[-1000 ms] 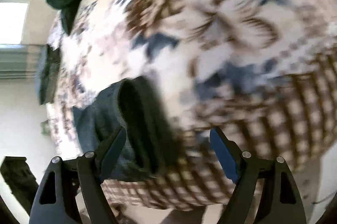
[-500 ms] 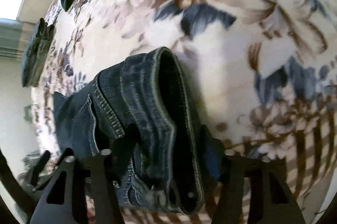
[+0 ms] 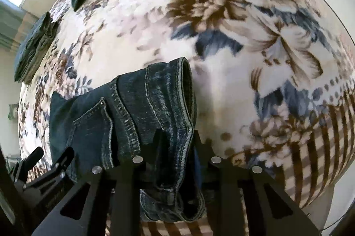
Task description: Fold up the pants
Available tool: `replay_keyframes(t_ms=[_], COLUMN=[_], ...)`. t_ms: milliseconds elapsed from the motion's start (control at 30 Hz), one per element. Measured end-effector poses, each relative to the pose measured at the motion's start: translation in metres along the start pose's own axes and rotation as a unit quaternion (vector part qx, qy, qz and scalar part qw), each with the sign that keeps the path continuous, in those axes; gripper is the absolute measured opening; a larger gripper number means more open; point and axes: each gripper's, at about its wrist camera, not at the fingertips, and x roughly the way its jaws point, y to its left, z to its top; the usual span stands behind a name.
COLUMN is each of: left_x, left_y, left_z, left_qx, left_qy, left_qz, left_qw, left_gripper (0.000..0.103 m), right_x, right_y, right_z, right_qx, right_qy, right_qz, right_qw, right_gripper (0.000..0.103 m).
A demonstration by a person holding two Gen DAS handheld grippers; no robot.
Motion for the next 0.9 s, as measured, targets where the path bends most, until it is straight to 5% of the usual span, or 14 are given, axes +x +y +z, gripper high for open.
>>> replay_keyframes(t_ms=[300,400,467,567,667,733,800,867,900], left_x=[-0.014,-0.011,-0.004,0.011,0.027,0.039,0.047,0.053,0.056], left_y=[0.057,0.077,0.085,0.094,0.101,0.105,0.106,0.105,0.104], left_z=[0.017,0.024,0.028,0.031,0.033,0.034,0.036,0.038,0.039], left_qx=[-0.111,-0.143,-0.154,-0.171,-0.187,-0.197,-0.200,-0.198,-0.196], left_qy=[0.017,0.023,0.026,0.037,0.053,0.063,0.069,0.074,0.077], left_qz=[-0.091,-0.112,-0.123,-0.133,-0.146,-0.153,-0.154,-0.157,-0.155], left_qw=[0.9895,0.9831,0.9800,0.9756,0.9700,0.9663,0.9652,0.9646,0.9651], left_gripper=[0.086,0.086,0.086,0.086,0.086,0.086,0.086,0.086,0.086], right_x=[-0.044,-0.061,-0.076,-0.059,-0.038,-0.030,-0.022,-0.003,0.010], right_y=[-0.004,-0.011,-0.018,-0.038,-0.052,-0.060,-0.065,-0.060,-0.056], right_z=[0.002,0.003,0.008,0.023,0.032,0.035,0.036,0.035,0.032], right_qx=[-0.018,-0.019,-0.018,0.003,0.032,0.053,0.078,0.065,0.066], right_qy=[-0.012,-0.027,-0.049,0.031,0.086,0.092,0.085,0.112,0.132], right_qz=[0.024,0.019,0.007,0.081,0.110,0.125,0.135,0.106,0.095], right_qw=[0.999,0.999,0.999,0.996,0.990,0.987,0.984,0.986,0.985], right_gripper=[0.018,0.005,0.005,0.006,0.017,0.048,0.057,0.058,0.034])
